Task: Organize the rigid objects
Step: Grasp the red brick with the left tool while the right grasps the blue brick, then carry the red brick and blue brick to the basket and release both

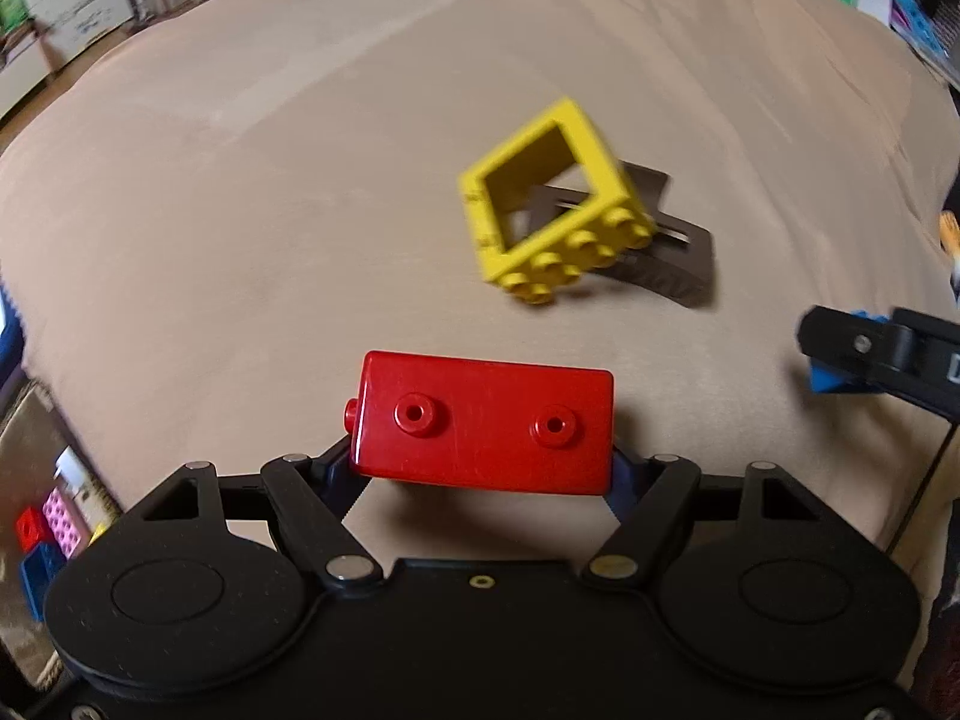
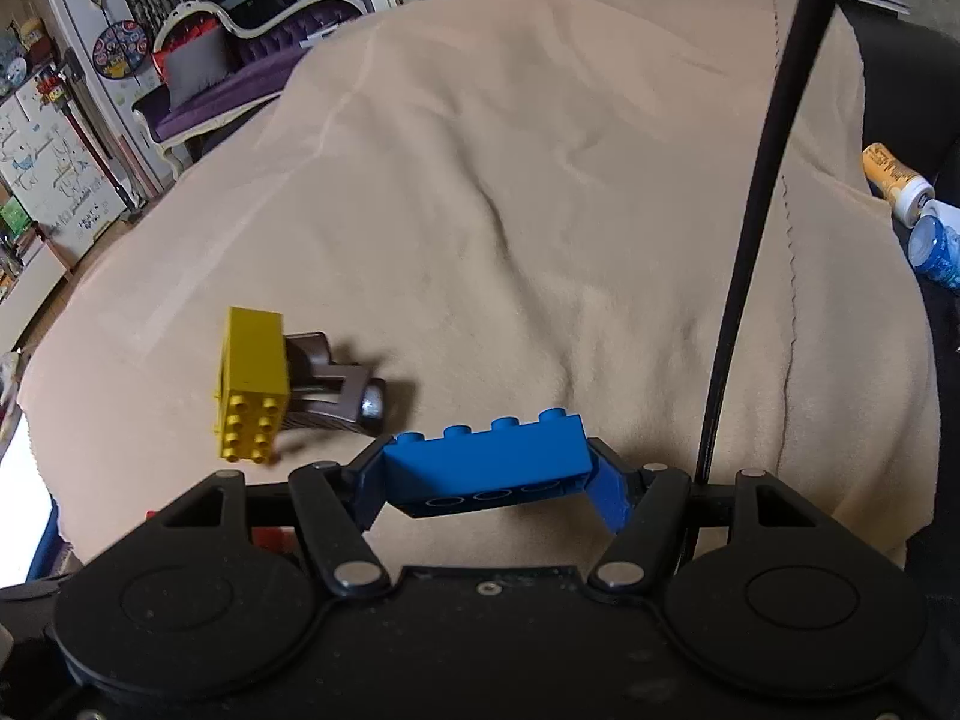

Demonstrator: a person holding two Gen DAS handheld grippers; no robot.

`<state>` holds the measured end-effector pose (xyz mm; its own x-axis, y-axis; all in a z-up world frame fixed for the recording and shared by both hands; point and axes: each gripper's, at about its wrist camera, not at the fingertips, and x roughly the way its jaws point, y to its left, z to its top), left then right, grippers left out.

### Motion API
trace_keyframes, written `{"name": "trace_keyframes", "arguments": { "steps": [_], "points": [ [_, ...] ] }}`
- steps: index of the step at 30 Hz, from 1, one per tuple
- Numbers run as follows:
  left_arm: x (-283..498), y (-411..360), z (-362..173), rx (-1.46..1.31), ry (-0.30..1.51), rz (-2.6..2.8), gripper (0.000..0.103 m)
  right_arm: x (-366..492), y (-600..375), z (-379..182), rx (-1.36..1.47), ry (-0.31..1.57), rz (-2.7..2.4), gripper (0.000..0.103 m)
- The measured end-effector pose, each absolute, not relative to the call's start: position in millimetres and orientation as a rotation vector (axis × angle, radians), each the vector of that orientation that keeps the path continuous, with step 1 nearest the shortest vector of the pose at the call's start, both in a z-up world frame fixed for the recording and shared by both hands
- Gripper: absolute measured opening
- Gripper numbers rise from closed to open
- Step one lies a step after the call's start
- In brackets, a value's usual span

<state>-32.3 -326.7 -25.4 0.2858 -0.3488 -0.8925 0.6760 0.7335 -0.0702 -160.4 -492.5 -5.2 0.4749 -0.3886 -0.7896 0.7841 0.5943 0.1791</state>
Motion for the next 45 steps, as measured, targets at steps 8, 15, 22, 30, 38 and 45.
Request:
{"name": "trace_keyframes", "arguments": {
  "steps": [8,15,22,30,38,45],
  "points": [
    [-8,-246,-4,0.265,1.085,-0.570,0.071,-135,-449,4,0.526,0.820,-0.666,0.066],
    [28,-140,2,0.195,1.077,-0.373,0.071,-71,-361,-2,0.450,0.934,-0.436,0.066],
    [71,-55,-2,0.131,1.103,-0.156,0.071,7,-261,-14,0.383,1.058,-0.239,0.066],
    [91,3,-23,-0.021,1.160,-0.033,0.071,70,-178,-23,0.318,1.124,-0.169,0.066],
    [90,17,-28,-0.072,1.183,0.000,0.071,83,-159,-31,0.305,1.144,-0.198,0.066],
    [93,16,-28,-0.063,1.188,0.026,0.077,86,-163,-28,0.316,1.121,-0.187,0.072]
  ]
}}
